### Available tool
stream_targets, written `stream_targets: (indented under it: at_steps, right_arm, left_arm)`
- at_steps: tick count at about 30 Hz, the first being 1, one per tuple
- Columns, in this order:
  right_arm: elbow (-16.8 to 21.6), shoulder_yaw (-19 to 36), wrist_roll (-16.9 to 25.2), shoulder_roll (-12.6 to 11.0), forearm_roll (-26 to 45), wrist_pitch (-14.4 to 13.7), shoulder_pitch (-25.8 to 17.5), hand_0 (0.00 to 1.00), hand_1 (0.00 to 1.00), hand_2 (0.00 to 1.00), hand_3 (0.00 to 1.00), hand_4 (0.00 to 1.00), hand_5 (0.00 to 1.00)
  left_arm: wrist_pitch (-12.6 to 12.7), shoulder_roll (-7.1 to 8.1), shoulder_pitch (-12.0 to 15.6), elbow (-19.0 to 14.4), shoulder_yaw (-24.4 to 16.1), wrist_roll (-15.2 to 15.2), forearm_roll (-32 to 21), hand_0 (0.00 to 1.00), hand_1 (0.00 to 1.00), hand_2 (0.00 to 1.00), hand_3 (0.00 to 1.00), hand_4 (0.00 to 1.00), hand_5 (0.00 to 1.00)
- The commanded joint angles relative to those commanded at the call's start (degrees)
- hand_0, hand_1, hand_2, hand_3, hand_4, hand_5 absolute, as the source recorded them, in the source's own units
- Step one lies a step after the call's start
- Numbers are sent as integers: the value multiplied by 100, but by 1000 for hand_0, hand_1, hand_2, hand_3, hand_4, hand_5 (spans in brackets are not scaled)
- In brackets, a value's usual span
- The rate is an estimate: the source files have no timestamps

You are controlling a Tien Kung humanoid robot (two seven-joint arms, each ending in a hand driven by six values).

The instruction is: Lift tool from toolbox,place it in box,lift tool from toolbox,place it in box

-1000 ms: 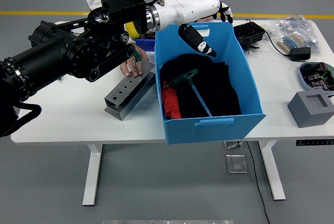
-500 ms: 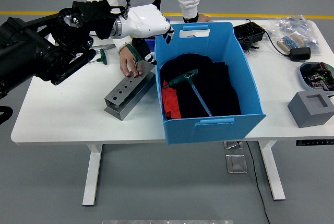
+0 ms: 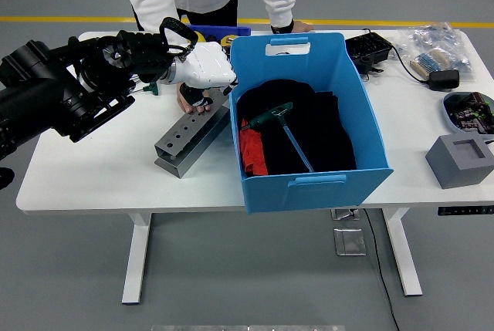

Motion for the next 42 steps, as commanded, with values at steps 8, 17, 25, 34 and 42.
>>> stream_targets:
  at_steps: [8, 17, 25, 34, 42]
  right_arm:
    - [0, -135, 25, -32, 107, -7, 88, 669, 656, 738, 643, 930, 712]
    - [0, -264, 60, -54, 241, -24, 145, 669, 655, 738, 643, 930, 710]
    - [0, -295, 62, -68, 251, -35, 189, 667, 654, 736, 638, 930, 709]
    - [2, -248, 39, -86, 160, -48, 244, 666, 654, 737, 638, 930, 708]
    - [5, -234, 31, -92, 133, -60, 266, 663, 653, 736, 637, 930, 708]
  left_arm:
    - [-10, -135, 1, 158, -20, 157, 468, 715, 709, 749, 619, 447, 42]
    - [-163, -244, 35, 332, 46, 233, 699, 756, 723, 750, 617, 469, 44]
    - [-179, -302, 64, 400, 104, 278, 699, 804, 755, 762, 629, 754, 181]
    - [-77, -347, 77, 509, 245, 377, 699, 819, 749, 754, 626, 764, 166]
    - [-136, -364, 121, 568, 320, 380, 699, 832, 740, 744, 611, 775, 141]
